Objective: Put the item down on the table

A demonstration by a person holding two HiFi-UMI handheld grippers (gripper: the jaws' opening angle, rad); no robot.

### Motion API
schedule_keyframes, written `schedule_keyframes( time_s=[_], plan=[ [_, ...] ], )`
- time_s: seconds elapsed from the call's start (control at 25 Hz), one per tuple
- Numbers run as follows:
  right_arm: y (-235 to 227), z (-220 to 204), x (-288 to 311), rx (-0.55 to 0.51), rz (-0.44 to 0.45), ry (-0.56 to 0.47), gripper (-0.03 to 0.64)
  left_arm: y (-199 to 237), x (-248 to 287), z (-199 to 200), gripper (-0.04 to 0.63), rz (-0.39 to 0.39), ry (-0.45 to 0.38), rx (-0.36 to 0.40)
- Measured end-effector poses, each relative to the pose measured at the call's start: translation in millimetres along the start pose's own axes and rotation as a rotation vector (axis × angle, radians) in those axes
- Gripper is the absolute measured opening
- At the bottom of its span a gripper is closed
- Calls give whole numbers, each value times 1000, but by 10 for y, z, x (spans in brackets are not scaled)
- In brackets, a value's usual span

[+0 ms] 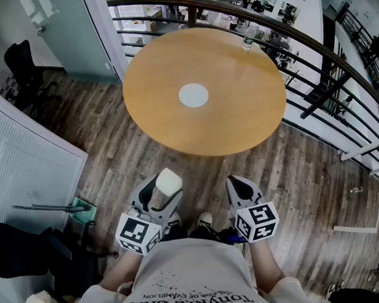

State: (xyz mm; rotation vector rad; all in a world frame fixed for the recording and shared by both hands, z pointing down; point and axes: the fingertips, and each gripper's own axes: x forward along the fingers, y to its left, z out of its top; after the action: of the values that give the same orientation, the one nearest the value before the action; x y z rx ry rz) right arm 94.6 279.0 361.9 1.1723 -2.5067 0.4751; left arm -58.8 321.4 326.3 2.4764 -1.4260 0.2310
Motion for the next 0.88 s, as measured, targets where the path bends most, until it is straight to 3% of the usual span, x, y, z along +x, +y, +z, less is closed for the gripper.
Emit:
schedule_keyframes(
  time_s=[0.44,0.6,0.88],
  plan=[
    [92,20,46,-10,4,0,25,54,-74,8,302,1,2,2],
    [187,82,124,30,-1,-25,25,209,-187,25,302,4,-6,1],
    [327,143,223,38,-62,-45,25,468,-435,-27,302,-10,-8,10]
  ],
)
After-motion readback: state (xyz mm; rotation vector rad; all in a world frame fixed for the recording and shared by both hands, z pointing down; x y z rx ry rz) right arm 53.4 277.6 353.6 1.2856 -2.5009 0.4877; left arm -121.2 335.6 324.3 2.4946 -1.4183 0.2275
